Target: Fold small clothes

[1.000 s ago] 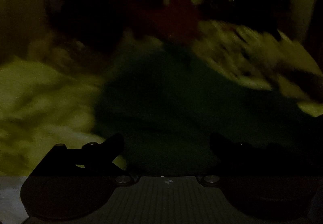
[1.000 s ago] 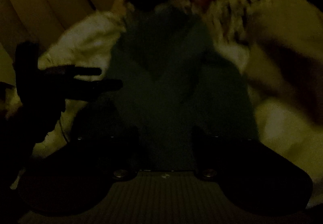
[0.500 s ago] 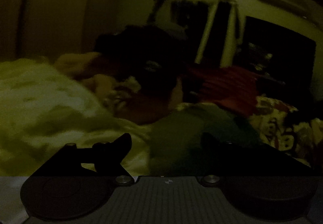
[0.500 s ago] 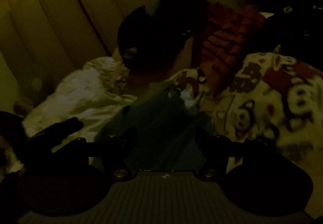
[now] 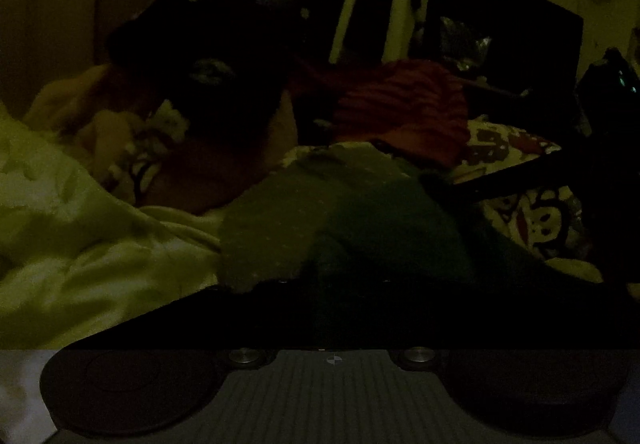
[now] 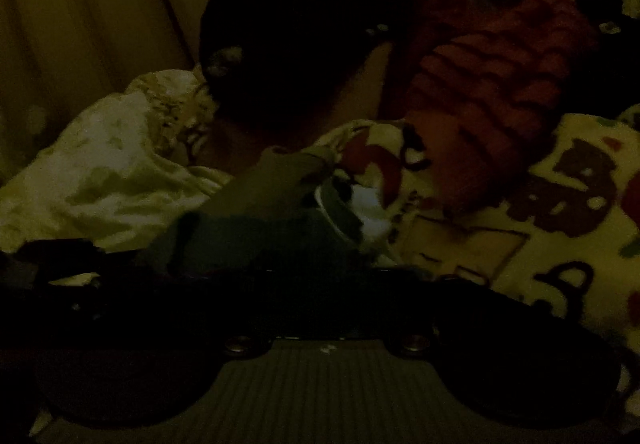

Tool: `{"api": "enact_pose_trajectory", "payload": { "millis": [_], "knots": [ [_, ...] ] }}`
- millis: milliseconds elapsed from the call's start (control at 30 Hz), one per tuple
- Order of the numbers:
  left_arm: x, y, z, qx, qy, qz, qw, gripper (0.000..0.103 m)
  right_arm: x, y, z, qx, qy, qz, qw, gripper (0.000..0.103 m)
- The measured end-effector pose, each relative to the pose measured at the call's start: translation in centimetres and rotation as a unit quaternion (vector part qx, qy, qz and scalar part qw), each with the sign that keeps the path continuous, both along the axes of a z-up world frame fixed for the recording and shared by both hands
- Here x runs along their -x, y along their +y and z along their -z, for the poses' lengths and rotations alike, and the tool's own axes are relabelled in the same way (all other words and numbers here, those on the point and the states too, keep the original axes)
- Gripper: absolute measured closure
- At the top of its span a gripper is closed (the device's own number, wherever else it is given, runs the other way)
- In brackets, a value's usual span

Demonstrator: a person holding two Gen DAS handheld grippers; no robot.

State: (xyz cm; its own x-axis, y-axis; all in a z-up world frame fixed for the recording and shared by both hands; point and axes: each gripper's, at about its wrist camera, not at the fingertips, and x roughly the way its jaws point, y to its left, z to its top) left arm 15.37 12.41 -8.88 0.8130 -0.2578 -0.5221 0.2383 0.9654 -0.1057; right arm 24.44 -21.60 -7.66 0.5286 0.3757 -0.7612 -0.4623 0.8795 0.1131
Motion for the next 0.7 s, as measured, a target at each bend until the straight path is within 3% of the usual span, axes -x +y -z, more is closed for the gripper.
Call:
{"api": "enact_pose_trajectory", "payload": {
  "millis": [267, 500, 633, 700],
  "knots": [
    [5.4, 0.4, -4.4, 0.048, -0.014, 0.019, 0.9986, 0.038, 6.9, -3.4, -5.6, -0.055, -0.052, -0.023, 0.997, 0.092],
    [16.2, -3.7, -9.3, 0.010, -0.017, 0.115, 0.9932, 0.038, 18.6, -9.4, -11.4, -0.098, -0.068, -0.041, 0.992, 0.094],
    [21.5, -5.8, -10.5, 0.041, -0.019, 0.129, 0.9906, 0.039, 25.6, -12.1, -12.5, -0.099, -0.068, -0.035, 0.992, 0.096],
    [23.5, -7.0, -10.6, 0.037, -0.006, 0.144, 0.9889, 0.039, 28.5, -13.1, -12.8, -0.101, -0.071, -0.026, 0.992, 0.096]
  ]
}}
